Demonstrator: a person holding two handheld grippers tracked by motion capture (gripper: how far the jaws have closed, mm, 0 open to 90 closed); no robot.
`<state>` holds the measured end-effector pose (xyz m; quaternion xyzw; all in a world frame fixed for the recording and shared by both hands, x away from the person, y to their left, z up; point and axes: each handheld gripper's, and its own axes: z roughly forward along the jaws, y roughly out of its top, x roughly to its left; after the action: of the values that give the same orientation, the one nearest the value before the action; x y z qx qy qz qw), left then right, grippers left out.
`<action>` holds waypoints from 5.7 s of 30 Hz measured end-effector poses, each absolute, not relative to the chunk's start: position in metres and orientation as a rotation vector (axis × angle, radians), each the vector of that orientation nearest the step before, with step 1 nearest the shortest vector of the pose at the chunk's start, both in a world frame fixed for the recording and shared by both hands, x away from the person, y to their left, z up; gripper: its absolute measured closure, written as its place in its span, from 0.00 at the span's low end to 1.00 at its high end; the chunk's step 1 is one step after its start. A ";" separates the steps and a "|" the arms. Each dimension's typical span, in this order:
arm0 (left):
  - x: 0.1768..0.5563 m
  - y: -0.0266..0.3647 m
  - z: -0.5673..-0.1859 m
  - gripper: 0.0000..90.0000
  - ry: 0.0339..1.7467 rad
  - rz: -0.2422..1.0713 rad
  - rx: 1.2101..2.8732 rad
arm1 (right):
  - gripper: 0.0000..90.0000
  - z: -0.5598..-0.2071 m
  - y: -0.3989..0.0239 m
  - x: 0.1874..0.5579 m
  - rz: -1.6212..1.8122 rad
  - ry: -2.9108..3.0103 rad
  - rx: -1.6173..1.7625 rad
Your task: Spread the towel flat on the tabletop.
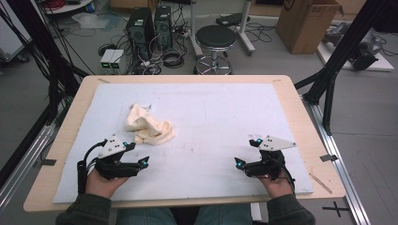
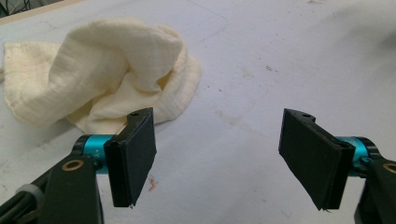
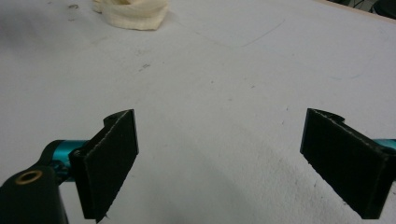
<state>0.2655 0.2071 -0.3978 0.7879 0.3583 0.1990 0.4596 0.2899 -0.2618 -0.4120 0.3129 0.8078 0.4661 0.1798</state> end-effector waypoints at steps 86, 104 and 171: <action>0.401 0.165 -0.426 0.80 1.063 0.651 2.245 | 0.12 -0.410 -0.263 0.296 1.345 2.286 0.863; 0.376 0.160 -0.391 0.81 0.972 0.627 2.108 | 0.12 -0.409 -0.264 0.295 1.346 2.280 0.870; 0.382 0.080 -0.395 0.46 0.786 0.386 2.128 | 0.12 -0.413 -0.260 0.301 1.356 2.312 0.850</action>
<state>0.3825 0.0797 -0.3950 0.8443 0.3118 0.1532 0.4081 0.3006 -0.2604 -0.4128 0.2983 0.8110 0.4757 0.1641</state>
